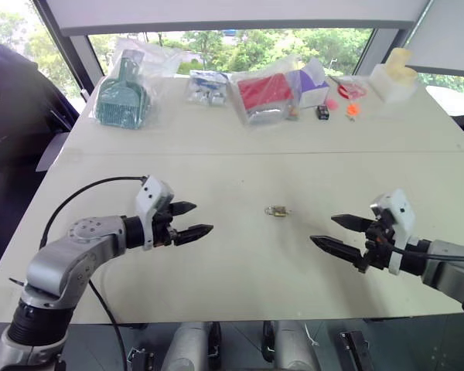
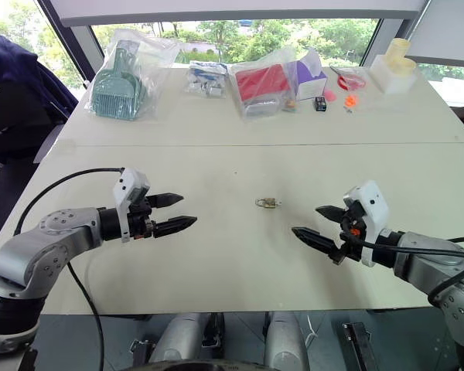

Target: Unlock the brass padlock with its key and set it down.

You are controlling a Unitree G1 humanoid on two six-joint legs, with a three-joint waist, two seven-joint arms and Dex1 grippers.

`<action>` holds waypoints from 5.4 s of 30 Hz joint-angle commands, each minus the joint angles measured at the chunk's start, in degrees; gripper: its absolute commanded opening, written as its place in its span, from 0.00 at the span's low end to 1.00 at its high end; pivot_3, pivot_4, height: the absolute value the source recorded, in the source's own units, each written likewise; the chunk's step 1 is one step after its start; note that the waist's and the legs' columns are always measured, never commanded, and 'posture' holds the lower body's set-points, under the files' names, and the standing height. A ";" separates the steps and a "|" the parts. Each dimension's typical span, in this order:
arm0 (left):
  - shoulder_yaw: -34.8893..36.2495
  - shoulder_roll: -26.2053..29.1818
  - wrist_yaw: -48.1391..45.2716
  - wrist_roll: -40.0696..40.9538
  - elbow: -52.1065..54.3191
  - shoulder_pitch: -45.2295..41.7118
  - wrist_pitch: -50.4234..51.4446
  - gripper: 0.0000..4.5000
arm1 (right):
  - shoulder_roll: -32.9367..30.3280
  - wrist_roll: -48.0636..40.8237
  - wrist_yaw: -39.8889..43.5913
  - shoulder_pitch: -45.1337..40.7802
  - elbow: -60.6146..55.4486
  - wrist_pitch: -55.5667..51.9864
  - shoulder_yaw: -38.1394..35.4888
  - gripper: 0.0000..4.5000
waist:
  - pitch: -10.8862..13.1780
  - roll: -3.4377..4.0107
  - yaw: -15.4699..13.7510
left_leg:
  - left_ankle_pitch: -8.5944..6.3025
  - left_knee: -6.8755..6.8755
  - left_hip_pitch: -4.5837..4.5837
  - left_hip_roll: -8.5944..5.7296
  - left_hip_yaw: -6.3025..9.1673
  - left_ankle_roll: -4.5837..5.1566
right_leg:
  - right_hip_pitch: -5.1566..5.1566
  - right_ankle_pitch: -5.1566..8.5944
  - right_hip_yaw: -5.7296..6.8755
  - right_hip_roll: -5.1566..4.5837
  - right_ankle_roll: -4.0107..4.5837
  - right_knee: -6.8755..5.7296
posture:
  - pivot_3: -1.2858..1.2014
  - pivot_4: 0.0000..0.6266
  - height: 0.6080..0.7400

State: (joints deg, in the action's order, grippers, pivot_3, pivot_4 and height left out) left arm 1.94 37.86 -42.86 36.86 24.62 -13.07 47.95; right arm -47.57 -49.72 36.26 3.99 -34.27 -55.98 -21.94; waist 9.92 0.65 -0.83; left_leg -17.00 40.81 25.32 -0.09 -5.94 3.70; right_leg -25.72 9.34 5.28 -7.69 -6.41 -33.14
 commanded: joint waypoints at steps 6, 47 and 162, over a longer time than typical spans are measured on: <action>1.70 0.67 -0.25 0.76 1.72 0.57 -1.05 0.88 | -0.94 0.10 -0.20 -0.90 -1.03 0.82 0.49 0.98 | 0.00 0.00 -0.03 | 0.00 0.00 0.00 0.00 0.00 0.00 | 0.00 0.00 0.00 0.00 0.00 0.00 | 0.52 0.24 0.96; -31.17 -30.94 -24.88 -36.34 -77.14 -53.96 -41.70 0.88 | 5.94 -1.57 -13.61 0.66 -4.34 -1.09 -3.15 0.98 | 0.06 -0.12 -1.47 | 0.01 0.12 0.12 -0.04 -0.05 0.42 | -0.03 -0.02 0.00 -0.01 0.00 0.05 | 0.52 0.24 0.96; -19.44 -25.83 -6.37 -38.72 -47.85 -42.86 -83.09 0.17 | 8.51 -32.94 -25.43 -20.94 9.69 10.90 2.98 0.88 | 0.00 -0.02 0.01 | -0.03 0.23 -0.04 -0.01 -0.09 0.53 | 0.20 -0.18 0.03 -0.05 -0.22 -0.05 | 0.52 0.24 0.96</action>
State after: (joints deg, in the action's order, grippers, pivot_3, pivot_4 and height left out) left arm -17.55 12.32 -49.61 -3.00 -25.82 -55.91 -34.26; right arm -39.43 -82.05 10.58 -16.10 -23.27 -45.49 -18.35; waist 9.92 0.63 -0.82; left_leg -17.04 41.04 25.28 -0.10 -6.03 4.23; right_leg -25.51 9.17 5.31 -7.73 -6.63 -33.19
